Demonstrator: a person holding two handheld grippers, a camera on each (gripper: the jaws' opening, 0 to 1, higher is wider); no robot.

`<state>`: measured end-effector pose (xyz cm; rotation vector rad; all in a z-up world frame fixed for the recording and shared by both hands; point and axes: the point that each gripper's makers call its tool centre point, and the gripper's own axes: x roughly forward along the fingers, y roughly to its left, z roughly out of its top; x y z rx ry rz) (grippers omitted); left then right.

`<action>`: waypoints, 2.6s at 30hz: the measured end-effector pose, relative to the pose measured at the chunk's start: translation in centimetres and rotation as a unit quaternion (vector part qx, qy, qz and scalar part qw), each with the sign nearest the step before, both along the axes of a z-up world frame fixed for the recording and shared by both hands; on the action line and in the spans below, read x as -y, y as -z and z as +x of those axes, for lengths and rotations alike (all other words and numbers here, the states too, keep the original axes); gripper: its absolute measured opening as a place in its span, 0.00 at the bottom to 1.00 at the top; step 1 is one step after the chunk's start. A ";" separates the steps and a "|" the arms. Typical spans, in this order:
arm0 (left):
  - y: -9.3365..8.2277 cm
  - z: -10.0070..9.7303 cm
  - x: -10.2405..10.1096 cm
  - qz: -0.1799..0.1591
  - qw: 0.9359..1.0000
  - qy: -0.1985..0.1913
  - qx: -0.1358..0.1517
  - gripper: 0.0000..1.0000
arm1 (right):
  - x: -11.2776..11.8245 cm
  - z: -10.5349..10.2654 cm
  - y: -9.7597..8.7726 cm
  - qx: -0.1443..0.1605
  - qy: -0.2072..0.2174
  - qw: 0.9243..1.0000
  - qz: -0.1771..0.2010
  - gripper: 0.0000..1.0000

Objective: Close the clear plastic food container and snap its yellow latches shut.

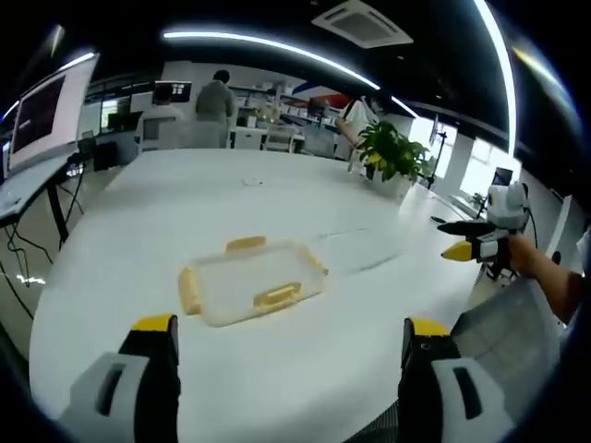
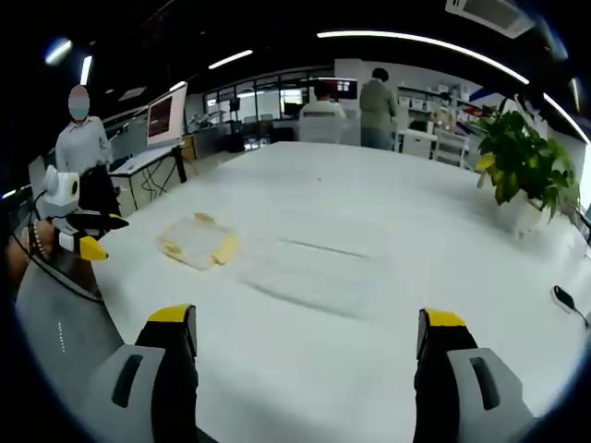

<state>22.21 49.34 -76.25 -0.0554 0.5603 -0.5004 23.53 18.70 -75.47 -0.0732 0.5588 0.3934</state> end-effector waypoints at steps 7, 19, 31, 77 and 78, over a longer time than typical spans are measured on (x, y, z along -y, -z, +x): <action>0.0 0.0 -0.1 -0.001 1.000 -0.002 -0.001 0.99 | 0.1 -0.1 0.0 0.001 0.001 1.000 -0.004 0.97; -0.1 0.0 -0.2 0.000 1.000 -0.004 -0.001 0.99 | 0.2 0.0 -0.2 0.004 0.003 1.000 -0.001 0.97; -0.1 0.1 -0.2 -0.003 1.000 -0.004 -0.002 0.99 | 0.3 0.1 -0.2 0.002 0.005 1.000 -0.002 0.97; -0.1 0.6 -0.7 0.000 1.000 -0.008 -0.005 0.99 | 0.4 0.1 -0.2 0.004 0.008 0.999 -0.033 0.93; -0.2 0.6 -0.7 0.000 1.000 -0.009 -0.005 0.99 | 0.4 0.3 -0.6 0.013 0.010 0.999 -0.040 0.93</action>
